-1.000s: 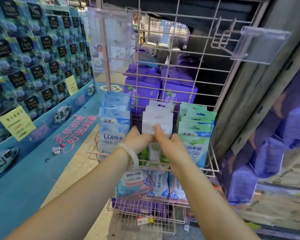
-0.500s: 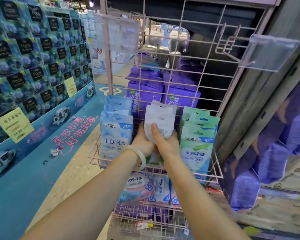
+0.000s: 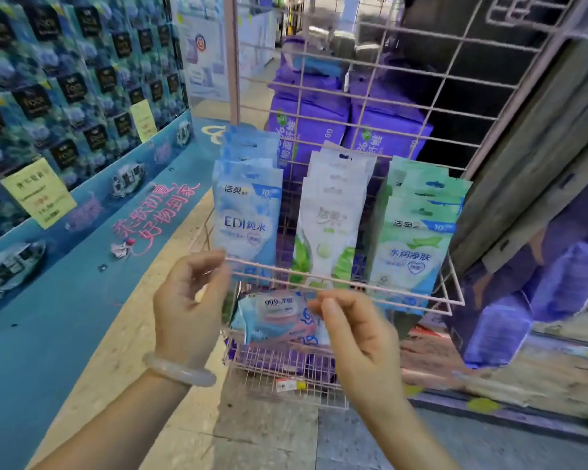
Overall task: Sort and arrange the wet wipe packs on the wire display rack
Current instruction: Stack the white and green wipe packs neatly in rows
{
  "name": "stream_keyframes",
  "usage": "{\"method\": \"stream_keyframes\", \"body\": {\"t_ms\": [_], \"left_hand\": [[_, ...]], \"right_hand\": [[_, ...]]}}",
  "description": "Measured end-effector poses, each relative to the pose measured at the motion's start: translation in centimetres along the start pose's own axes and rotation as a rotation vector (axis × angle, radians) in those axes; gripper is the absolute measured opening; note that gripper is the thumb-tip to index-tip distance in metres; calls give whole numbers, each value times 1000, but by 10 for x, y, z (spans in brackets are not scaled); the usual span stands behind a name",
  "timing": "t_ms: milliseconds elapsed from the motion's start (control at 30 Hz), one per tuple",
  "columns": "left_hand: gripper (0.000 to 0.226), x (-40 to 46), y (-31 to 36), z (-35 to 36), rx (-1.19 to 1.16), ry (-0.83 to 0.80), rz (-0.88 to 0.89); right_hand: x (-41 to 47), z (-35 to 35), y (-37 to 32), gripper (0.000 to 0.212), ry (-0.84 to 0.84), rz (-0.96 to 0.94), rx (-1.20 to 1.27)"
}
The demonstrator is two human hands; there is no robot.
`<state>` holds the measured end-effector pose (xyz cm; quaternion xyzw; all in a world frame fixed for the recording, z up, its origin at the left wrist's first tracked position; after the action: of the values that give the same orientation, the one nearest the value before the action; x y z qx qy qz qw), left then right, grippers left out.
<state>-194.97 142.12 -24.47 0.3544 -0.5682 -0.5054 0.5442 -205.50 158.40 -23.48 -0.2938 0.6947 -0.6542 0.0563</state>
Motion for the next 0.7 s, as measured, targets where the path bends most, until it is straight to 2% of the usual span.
{"method": "stream_keyframes", "body": {"t_ms": [33, 67, 133, 200, 367, 467, 533, 633, 700], "left_hand": [[18, 5, -26, -15, 90, 82, -111], [16, 8, -52, -26, 232, 92, -234], [30, 5, -99, -36, 498, -19, -449], [41, 0, -126, -34, 581, -81, -527], [52, 8, -158, -9, 715, -155, -393], [62, 22, -174, 4, 770, -190, -308], [65, 32, -186, 11, 834, -221, -273], [49, 40, -200, 16, 873, -211, -259], [34, 43, -206, 17, 879, -191, -200]], "right_hand": [[-11, 6, 19, 6, -80, 72, -56], [-19, 14, 40, 9, -158, 133, -144], [-31, 27, 77, 11, -272, 197, -305], [-33, 41, 97, 19, -298, 195, -433], [-24, 86, 102, 25, -267, 67, -523], [-17, 102, 104, 26, -156, -4, -549], [-12, 108, 113, 32, -106, -73, -650], [-10, 113, 137, 48, -221, -91, -872], [-13, 114, 149, 52, -255, -157, -908]]}}
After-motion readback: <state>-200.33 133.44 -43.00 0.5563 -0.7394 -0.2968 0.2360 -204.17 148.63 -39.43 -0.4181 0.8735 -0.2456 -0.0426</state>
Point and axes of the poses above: each hand's wrist, its own x-axis towards the middle knuckle, its own z-axis out of the palm, y = z × x, the point moved 3 cm from there along x, towards the middle knuckle, and after that the axes turned 10 degrees about y, right-handed, at the moved point
